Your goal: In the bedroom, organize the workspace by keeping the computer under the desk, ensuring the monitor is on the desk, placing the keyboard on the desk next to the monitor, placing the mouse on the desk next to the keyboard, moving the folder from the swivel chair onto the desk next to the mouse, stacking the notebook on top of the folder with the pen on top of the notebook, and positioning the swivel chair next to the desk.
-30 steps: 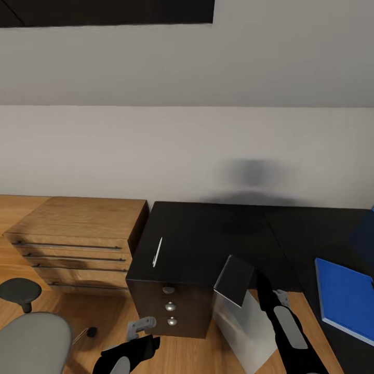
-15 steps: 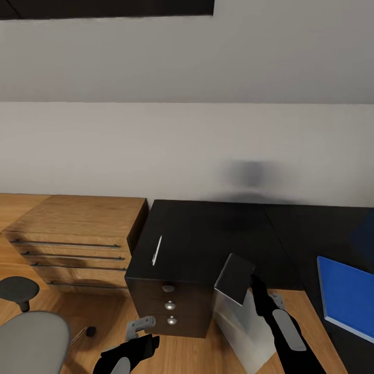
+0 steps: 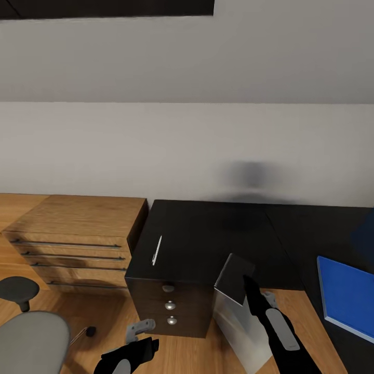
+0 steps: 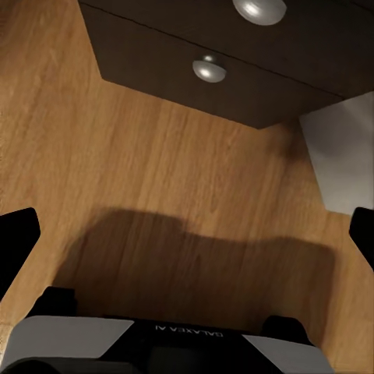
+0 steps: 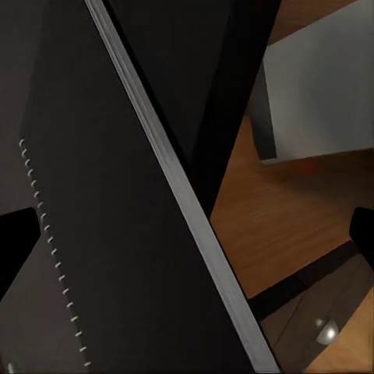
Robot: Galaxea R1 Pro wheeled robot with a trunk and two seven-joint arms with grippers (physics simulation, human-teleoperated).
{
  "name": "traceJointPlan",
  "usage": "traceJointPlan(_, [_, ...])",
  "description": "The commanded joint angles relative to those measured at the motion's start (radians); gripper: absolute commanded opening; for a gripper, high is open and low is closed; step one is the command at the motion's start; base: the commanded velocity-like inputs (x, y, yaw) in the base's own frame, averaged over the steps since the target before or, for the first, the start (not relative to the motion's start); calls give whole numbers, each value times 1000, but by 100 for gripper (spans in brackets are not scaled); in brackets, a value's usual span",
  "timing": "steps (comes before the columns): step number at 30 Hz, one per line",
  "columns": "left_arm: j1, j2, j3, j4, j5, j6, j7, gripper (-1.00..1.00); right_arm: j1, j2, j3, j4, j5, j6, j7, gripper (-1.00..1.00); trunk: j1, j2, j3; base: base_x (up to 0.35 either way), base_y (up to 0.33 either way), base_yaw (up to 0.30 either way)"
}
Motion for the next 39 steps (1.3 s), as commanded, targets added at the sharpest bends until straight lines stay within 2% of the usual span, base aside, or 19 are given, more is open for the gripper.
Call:
traceJointPlan(1, [-1, 1, -3, 0, 9, 0, 10, 100, 0, 2, 1, -2, -6, 6, -5, 100, 0, -1, -1, 0, 0, 0])
traceJointPlan(22, [-1, 1, -2, 2, 10, 0, 13, 100, 0, 4, 11, 1, -8, 8, -9, 100, 0, -1, -1, 0, 0, 0])
traceJointPlan(28, [-1, 1, -2, 4, 11, 0, 13, 100, 0, 3, 41, 16, -8, 9, -9, 100, 0, -1, -1, 0, 0, 0])
traceJointPlan(34, [-1, 1, -2, 5, 12, 0, 13, 100, 0, 3, 48, 20, -8, 9, -10, 100, 0, -1, -1, 0, 0, 0])
traceJointPlan(39, [-1, 1, -2, 5, 12, 0, 13, 100, 0, 3, 48, 21, -8, 39, -9, 100, 0, -1, -1, 0, 0, 0])
